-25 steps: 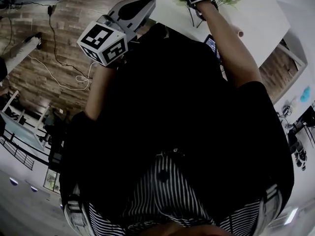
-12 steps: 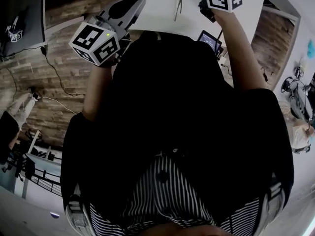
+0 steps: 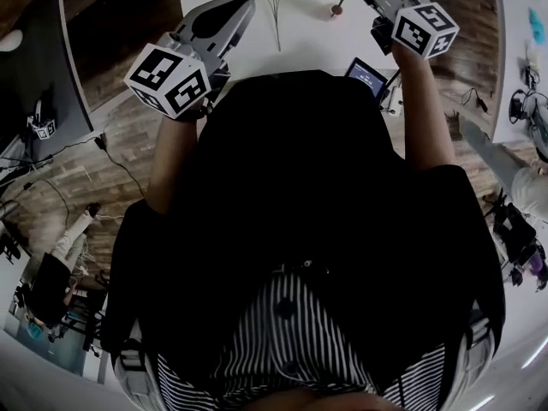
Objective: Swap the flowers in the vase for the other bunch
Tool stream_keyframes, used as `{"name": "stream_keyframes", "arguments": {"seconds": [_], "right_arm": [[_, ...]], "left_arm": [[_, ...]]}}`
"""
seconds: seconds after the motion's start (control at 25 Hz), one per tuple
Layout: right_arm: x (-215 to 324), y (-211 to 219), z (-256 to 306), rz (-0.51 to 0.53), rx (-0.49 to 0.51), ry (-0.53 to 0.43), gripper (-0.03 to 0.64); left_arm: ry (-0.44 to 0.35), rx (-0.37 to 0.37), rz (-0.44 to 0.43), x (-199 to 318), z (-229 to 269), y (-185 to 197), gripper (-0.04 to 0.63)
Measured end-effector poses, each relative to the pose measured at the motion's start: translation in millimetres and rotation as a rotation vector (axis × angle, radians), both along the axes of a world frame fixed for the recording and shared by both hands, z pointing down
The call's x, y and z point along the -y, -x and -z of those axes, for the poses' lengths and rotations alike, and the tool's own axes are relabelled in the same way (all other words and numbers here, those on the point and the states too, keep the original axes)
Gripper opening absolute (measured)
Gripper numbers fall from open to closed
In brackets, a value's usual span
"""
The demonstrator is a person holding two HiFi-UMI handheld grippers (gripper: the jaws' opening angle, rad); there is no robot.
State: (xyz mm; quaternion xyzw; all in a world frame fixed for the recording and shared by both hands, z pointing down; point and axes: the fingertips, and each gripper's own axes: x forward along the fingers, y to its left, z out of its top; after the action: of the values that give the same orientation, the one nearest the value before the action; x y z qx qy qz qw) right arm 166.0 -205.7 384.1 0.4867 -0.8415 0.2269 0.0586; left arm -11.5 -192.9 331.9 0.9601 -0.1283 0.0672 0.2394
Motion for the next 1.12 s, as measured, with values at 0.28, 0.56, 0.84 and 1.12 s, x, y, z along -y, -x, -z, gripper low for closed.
{"name": "stream_keyframes", "arguments": {"seconds": [0.28,0.56,0.84,1.12], "right_arm": [[-0.9,-17.3,-20.8,-0.098,-0.010,-0.087,0.048],[-4.4,-18.1,-76.5,-0.102,-0.063,-0.049,0.052],[-15.6,-17.3,-130.0,-0.072,-0.046,0.061,0.127],[-34.8,-14.1,-149.6,0.031,0.008,0.196,0.343]], "left_arm": [[-0.007,0.013,-0.081,-1.5,0.5,-31.5,0.006],[0.006,0.028,-0.076,-7.3,1.3,-40.9,0.006],[0.011,0.050,-0.074,-4.1,-5.2,-49.8,0.006],[0.004,0.049,-0.102,-4.0,-4.9,-63.3,0.006]]}}
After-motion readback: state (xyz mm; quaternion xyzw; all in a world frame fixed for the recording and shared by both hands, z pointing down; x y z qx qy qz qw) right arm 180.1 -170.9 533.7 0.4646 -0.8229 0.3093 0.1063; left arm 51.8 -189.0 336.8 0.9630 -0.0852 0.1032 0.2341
